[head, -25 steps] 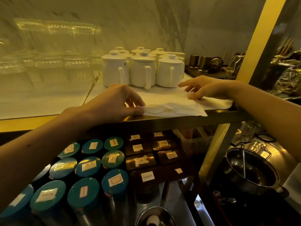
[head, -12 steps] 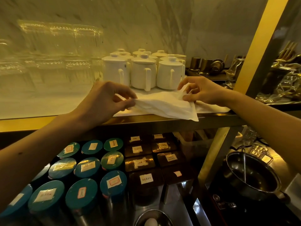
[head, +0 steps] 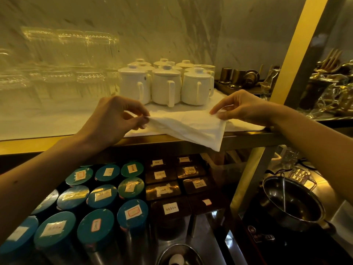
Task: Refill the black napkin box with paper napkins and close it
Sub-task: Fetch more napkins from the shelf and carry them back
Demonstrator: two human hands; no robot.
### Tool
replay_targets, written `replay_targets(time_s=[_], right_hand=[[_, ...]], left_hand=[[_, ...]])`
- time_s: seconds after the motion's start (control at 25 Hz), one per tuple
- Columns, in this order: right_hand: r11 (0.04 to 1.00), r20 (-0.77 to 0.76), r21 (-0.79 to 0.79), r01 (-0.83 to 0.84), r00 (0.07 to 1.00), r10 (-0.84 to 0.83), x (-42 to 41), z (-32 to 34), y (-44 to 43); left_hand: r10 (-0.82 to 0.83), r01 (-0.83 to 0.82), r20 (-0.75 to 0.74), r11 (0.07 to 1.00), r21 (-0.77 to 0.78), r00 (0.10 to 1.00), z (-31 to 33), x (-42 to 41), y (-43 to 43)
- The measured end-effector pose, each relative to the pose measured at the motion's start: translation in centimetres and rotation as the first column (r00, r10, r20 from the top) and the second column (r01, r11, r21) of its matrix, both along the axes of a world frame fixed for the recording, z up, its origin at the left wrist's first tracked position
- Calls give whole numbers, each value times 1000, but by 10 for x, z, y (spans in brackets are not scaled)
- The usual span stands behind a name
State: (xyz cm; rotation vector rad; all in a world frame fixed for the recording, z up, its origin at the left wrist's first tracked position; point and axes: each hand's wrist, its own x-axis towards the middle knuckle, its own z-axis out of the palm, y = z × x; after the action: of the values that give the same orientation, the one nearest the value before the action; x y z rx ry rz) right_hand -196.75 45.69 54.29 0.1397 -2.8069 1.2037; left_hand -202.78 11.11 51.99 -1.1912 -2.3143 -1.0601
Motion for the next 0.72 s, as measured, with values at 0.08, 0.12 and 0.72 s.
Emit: replay_targets(time_s=[0.08, 0.12, 0.72], right_hand=[[998, 74, 43, -35, 997, 32, 4, 1, 2], [996, 103, 71, -55, 994, 47, 6, 1, 2], [952, -229, 304, 44, 973, 29, 27, -3, -9]], left_hand=[[14, -14, 3, 999, -40, 1000, 0, -3, -1], [19, -18, 20, 999, -49, 1000, 0, -4, -1], [30, -32, 125, 999, 15, 992, -2, 8, 3]])
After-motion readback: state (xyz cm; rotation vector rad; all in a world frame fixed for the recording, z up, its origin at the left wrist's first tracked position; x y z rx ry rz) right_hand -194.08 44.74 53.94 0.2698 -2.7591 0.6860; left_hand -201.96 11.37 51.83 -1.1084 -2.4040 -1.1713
